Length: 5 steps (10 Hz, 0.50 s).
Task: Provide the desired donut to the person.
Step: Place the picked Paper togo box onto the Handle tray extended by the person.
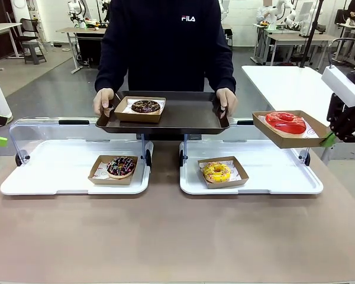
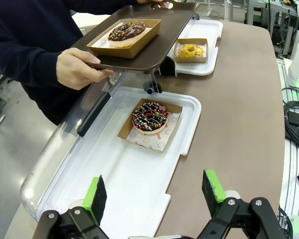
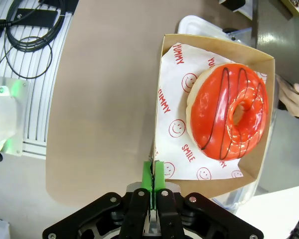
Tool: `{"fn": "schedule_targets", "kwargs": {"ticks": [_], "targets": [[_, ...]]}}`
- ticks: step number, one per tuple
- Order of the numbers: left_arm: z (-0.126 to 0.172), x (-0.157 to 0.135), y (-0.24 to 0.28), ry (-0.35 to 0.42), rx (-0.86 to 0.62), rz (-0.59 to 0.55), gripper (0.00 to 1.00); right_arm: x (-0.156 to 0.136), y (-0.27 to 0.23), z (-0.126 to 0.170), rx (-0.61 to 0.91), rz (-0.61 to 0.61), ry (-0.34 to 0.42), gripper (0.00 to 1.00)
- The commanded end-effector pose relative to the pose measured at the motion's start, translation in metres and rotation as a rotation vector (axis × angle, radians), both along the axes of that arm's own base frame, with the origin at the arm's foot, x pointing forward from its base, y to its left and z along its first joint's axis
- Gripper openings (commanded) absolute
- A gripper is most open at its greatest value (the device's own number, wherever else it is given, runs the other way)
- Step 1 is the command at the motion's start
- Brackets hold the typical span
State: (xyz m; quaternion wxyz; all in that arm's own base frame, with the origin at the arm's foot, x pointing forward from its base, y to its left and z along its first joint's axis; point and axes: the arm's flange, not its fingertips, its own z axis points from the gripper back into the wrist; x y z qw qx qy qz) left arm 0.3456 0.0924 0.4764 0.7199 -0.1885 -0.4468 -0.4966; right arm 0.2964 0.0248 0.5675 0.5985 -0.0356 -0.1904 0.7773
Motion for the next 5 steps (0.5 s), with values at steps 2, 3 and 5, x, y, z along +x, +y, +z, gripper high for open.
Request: {"fn": "schedule_targets", "kwargs": {"ticks": [2,3,5], "targets": [[0.001,0.000,0.000,0.002,-0.018,0.002,1.00,0.036,0.078,0.050,0.020,0.008,0.034,0.01],[0.001,0.000,0.000,0.002,-0.018,0.002,1.00,0.063,0.120,0.064,0.009,-0.087,0.038,0.01],[0.001,0.000,0.000,0.002,-0.018,0.002,1.00,0.109,0.177,0.070,0.083,-0.243,0.006,0.01]]}}
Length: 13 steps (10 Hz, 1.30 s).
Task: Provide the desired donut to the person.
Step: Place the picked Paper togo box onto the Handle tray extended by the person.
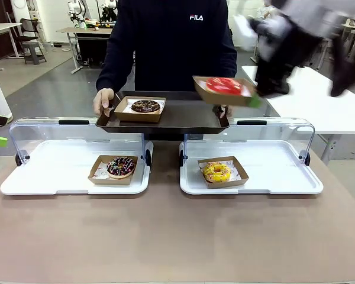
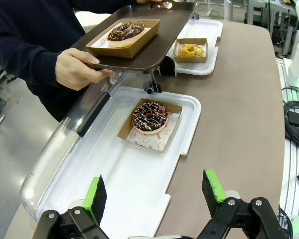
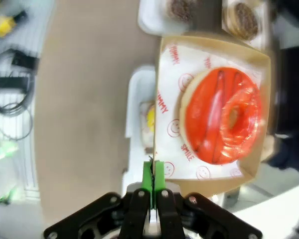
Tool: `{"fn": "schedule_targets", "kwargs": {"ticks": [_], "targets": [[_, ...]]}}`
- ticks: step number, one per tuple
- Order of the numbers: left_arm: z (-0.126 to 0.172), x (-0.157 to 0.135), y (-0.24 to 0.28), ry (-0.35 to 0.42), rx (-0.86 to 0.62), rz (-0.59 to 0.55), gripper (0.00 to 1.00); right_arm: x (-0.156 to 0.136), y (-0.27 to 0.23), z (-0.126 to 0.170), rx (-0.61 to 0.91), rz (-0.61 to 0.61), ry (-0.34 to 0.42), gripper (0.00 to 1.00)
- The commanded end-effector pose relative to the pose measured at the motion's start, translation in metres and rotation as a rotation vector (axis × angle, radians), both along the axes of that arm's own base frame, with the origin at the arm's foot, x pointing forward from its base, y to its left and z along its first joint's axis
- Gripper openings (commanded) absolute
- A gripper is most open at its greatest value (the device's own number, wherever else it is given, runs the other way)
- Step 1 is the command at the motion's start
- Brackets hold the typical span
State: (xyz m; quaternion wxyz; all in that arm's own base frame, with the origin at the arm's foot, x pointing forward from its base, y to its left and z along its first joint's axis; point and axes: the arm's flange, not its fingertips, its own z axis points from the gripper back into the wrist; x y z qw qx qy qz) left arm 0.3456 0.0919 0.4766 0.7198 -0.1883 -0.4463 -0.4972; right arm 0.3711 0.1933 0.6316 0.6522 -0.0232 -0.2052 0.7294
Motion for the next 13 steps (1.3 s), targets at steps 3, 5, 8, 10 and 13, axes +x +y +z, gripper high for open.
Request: {"fn": "schedule_targets", "kwargs": {"ticks": [3,5,8,10,13], "targets": [[0.001,0.000,0.000,0.002,-0.019,0.003,1.00,0.111,0.061,-0.034,0.007,-0.127,-0.043,0.01],[0.001,0.000,0.000,0.002,-0.019,0.003,1.00,0.149,0.080,-0.064,-0.009,-0.143,-0.096,0.01],[0.001,0.000,0.000,0.002,-0.019,0.003,1.00,0.176,0.091,-0.096,-0.107,-0.183,-0.066,0.01],[0.001,0.000,0.000,0.002,-0.019,0.003,1.00,0.177,0.090,-0.100,-0.109,-0.158,0.007,0.01],[0.001,0.000,0.000,0.002,-0.019,0.003,1.00,0.165,0.089,-0.091,-0.097,-0.094,0.052,0.91]]}}
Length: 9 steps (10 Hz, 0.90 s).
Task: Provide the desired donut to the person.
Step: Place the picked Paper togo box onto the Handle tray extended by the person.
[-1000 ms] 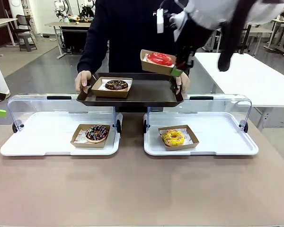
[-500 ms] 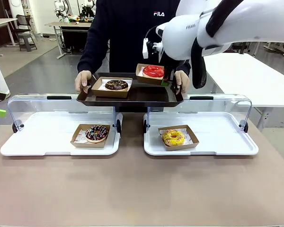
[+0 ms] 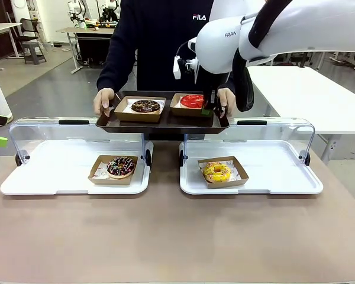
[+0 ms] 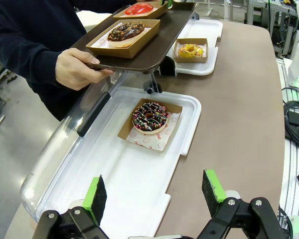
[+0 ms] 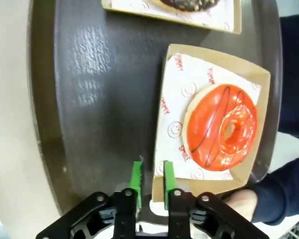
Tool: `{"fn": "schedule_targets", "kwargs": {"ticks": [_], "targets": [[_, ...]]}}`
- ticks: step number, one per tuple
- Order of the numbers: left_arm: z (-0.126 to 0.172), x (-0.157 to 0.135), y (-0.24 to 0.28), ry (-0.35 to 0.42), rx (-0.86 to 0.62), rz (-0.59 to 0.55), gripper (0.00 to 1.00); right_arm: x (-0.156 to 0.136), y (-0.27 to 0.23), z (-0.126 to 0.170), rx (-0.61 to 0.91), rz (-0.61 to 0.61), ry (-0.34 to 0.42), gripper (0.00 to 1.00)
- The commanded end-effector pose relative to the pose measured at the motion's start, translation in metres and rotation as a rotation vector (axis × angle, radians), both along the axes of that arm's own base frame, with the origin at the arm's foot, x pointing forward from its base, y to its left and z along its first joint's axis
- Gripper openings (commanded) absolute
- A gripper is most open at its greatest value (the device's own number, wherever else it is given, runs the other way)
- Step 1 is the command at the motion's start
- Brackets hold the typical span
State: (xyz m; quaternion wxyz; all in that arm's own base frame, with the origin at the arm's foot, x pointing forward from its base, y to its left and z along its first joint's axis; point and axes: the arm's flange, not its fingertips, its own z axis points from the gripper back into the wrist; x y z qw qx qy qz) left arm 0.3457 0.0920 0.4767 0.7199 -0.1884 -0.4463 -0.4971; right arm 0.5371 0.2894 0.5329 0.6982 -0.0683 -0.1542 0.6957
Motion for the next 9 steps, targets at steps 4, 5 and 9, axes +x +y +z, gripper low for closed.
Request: {"fn": "schedule_targets", "kwargs": {"ticks": [4,5,9], "targets": [[0.0011,0.0000,0.0004,0.002,-0.019,0.003,1.00,-0.0047,-0.0112,0.0171,0.047,0.052,0.078,0.95],[0.0011,0.0000,0.0004,0.002,-0.019,0.003,1.00,-0.0051,-0.0120,0.0177,0.047,0.043,0.091,1.00],[0.0011,0.0000,0.0004,0.002,-0.019,0.003,1.00,-0.0068,-0.0101,0.0193,0.063,0.057,0.121,1.00]]}}
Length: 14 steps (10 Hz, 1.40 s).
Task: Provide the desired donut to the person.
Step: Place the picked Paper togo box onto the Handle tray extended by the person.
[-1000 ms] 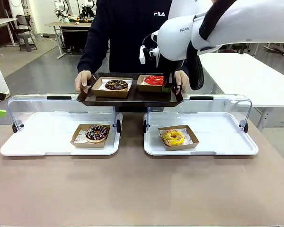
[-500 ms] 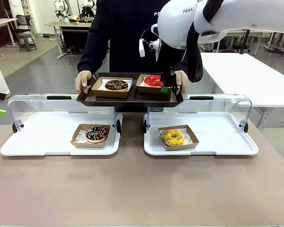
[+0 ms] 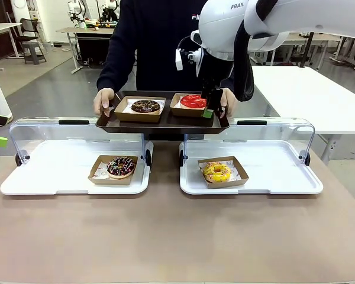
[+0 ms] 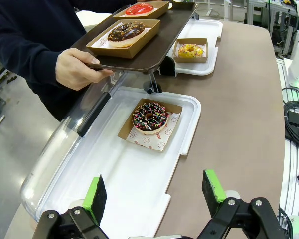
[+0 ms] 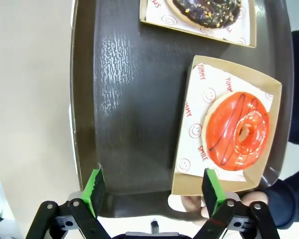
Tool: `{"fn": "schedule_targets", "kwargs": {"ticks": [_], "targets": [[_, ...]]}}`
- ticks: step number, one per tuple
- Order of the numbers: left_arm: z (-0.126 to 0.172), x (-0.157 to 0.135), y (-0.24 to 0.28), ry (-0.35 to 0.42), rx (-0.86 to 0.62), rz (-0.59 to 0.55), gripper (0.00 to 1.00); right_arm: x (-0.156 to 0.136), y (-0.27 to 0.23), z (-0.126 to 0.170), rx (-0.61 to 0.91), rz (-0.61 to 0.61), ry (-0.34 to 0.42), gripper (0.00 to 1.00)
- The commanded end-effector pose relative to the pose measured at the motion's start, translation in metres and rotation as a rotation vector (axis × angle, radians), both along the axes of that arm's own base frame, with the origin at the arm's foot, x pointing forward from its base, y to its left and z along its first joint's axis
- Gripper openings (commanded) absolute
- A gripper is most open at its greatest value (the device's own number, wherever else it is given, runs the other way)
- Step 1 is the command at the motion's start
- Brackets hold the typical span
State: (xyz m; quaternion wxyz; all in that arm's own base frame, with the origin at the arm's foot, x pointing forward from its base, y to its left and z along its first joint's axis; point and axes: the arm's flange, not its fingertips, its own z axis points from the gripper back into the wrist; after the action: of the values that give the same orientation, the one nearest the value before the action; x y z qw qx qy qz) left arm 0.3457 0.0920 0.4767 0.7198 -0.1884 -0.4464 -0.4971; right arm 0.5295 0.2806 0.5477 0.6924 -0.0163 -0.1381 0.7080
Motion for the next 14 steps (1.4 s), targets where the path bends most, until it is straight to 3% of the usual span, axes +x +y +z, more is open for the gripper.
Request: {"fn": "schedule_targets", "kwargs": {"ticks": [1,2,3,13,14], "targets": [[0.001,0.000,0.000,0.002,-0.019,0.003,1.00,0.001,-0.001,0.005,0.015,0.015,0.030,1.00],[0.001,0.000,0.000,0.002,-0.019,0.003,1.00,-0.009,-0.002,0.010,0.018,0.035,0.083,1.00],[0.001,0.000,0.000,0.002,-0.019,0.003,1.00,0.000,0.000,0.000,-0.002,0.000,0.005,1.00],[0.001,0.000,0.000,0.002,-0.019,0.003,1.00,-0.003,0.000,0.002,0.000,0.006,0.018,1.00],[0.001,0.000,0.000,0.002,-0.019,0.003,1.00,-0.029,-0.043,0.043,0.133,0.020,-0.037,1.00]]}}
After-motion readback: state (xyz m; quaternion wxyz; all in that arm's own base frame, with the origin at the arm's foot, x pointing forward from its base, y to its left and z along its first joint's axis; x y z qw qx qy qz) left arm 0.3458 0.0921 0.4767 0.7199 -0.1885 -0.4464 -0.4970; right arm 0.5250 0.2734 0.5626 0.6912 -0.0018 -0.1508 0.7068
